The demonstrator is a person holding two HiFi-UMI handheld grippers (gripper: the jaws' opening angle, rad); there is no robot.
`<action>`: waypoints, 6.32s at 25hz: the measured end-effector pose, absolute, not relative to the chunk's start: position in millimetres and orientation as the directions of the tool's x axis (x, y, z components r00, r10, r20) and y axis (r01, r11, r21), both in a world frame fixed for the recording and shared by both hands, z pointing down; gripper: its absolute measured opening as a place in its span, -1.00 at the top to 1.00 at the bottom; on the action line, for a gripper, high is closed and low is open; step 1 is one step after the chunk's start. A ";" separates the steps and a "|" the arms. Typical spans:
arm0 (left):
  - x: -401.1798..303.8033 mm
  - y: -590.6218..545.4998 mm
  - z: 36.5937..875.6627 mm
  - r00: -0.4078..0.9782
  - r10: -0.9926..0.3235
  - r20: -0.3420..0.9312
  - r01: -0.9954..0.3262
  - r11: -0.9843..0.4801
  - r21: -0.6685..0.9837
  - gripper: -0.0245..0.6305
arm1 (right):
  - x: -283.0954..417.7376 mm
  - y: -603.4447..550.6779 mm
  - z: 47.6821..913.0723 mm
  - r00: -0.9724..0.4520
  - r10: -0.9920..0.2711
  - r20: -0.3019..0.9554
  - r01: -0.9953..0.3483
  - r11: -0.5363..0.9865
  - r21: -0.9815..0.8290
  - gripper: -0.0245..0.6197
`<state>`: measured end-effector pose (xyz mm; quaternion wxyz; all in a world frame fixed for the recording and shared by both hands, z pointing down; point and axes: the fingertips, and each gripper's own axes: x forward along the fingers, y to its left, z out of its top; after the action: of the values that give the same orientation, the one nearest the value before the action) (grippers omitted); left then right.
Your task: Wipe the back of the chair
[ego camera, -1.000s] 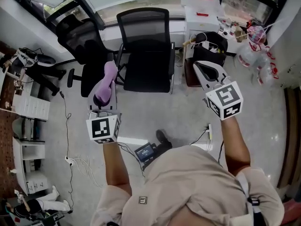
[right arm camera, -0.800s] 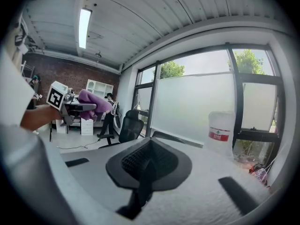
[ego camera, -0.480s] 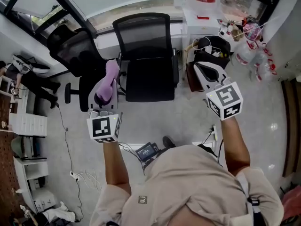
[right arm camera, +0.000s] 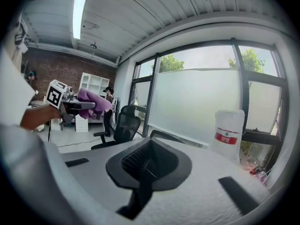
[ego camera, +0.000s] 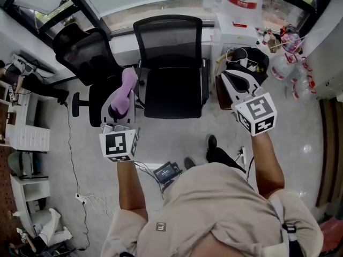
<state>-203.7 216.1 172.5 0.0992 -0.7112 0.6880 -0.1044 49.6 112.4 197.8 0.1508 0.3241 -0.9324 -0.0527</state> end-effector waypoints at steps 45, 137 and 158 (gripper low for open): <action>-258.8 -9.0 199.5 -0.235 -0.968 0.084 -0.917 0.192 -0.349 0.69 | 23.2 -156.8 223.0 -0.818 -0.528 0.227 -0.511 0.849 0.135 0.94; -515.0 -364.4 578.2 -0.301 -0.864 0.404 -0.953 0.256 -0.163 0.69 | -46.0 -280.9 546.7 -0.509 -0.505 0.697 -0.706 0.708 -0.003 0.94; -118.0 -430.7 590.5 0.294 -0.874 0.387 -0.937 -0.343 -0.063 0.69 | 81.6 -262.7 544.1 -0.393 -0.601 0.696 -0.835 0.550 0.004 0.94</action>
<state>-118.0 -430.7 590.5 -0.0881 -0.7995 0.5664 -0.1799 81.6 -262.7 544.1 0.3316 0.4402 -0.8156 0.1763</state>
